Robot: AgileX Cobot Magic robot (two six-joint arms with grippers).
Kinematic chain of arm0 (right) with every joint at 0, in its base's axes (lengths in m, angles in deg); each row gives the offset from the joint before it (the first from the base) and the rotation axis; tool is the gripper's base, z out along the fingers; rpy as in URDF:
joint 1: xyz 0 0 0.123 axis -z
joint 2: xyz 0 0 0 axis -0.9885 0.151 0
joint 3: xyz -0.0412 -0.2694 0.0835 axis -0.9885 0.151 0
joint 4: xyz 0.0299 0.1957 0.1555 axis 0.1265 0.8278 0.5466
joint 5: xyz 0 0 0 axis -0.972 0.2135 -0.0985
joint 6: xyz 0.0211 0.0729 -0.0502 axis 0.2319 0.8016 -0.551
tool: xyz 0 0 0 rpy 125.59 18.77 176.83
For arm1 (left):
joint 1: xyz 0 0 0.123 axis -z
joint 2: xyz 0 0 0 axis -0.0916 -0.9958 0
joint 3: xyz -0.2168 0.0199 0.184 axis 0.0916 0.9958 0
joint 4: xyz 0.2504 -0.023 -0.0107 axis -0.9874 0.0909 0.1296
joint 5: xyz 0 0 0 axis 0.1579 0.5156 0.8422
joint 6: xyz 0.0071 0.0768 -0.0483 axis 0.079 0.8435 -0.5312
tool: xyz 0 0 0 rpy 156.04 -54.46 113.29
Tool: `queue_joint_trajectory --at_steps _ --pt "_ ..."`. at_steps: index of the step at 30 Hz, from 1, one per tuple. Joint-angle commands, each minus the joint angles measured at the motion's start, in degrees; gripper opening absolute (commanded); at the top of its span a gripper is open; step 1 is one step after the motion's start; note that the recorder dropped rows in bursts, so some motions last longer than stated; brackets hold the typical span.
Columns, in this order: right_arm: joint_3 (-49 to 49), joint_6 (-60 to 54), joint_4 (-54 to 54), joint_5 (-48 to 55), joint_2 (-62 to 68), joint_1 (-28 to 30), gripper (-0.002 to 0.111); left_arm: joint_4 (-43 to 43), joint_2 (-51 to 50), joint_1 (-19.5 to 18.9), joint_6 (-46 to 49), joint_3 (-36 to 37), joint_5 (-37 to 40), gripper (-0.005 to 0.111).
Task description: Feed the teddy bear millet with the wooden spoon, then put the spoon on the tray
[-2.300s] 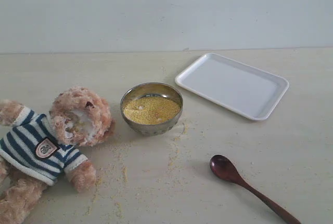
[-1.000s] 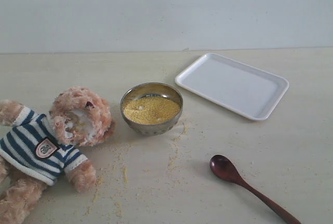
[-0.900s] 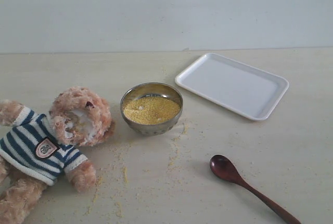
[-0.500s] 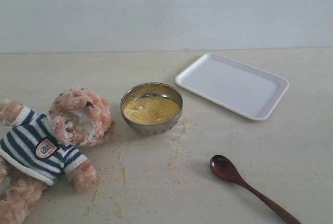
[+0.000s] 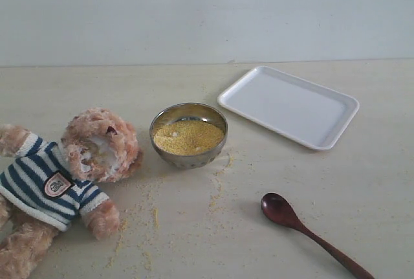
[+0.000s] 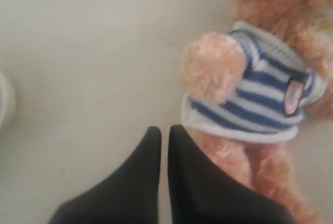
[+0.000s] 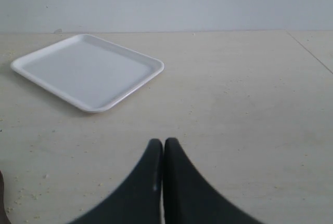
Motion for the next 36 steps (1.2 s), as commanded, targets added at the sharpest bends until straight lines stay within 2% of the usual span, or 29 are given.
queue_joint_trajectory --at_steps 1,4,7,10,13,14,15,16,19,21,24,32,36 --pt "0.0 0.0 0.1 -0.3 -0.3 -0.2 0.000 -10.0 0.8 -0.2 1.0 3.6 -1.9 0.005" --pt "0.0 0.0 0.1 -0.3 -0.3 -0.2 0.000 -7.8 0.6 -0.2 2.2 6.5 -5.7 0.009" --pt "0.0 0.0 0.1 -0.3 -0.3 -0.2 0.000 -2.1 0.6 -0.2 6.1 9.5 -9.6 0.028" --pt "0.0 0.0 0.1 -0.3 -0.3 -0.2 0.000 3.0 0.6 -0.2 9.0 11.5 -12.5 0.054" --pt "0.0 0.0 0.1 -0.3 -0.3 -0.2 0.000 10.1 0.6 -0.2 9.0 12.7 -15.3 0.088" --pt "0.0 0.0 0.1 -0.3 -0.3 -0.2 0.000 14.6 0.6 -0.2 9.0 13.0 -16.7 0.104" --pt "0.0 0.0 0.1 -0.3 -0.3 -0.2 0.000 16.6 0.6 -0.2 9.0 13.0 -16.7 0.109" --pt "0.0 0.0 0.1 -0.3 -0.3 -0.2 0.000 19.2 0.6 -0.2 9.0 13.0 -16.7 0.111" --pt "0.0 0.0 0.1 -0.3 -0.3 -0.2 0.000 19.4 0.0 -0.1 12.0 13.0 -15.6 0.111" --pt "0.0 0.0 0.1 -0.3 -0.3 -0.2 0.000 27.8 -3.0 -0.1 24.9 13.5 -13.4 0.111" --pt "0.0 0.0 0.1 -0.3 -0.3 -0.2 0.000 33.0 -7.7 -0.1 34.6 13.5 -11.4 0.111" --pt "0.0 0.0 0.1 -0.3 -0.3 -0.2 0.000 33.0 -15.5 -0.1 36.6 13.5 -24.0 0.111" --pt "0.0 0.0 0.1 -0.3 -0.3 -0.2 0.000 36.1 -18.7 -0.1 39.7 13.5 -24.4 0.111"
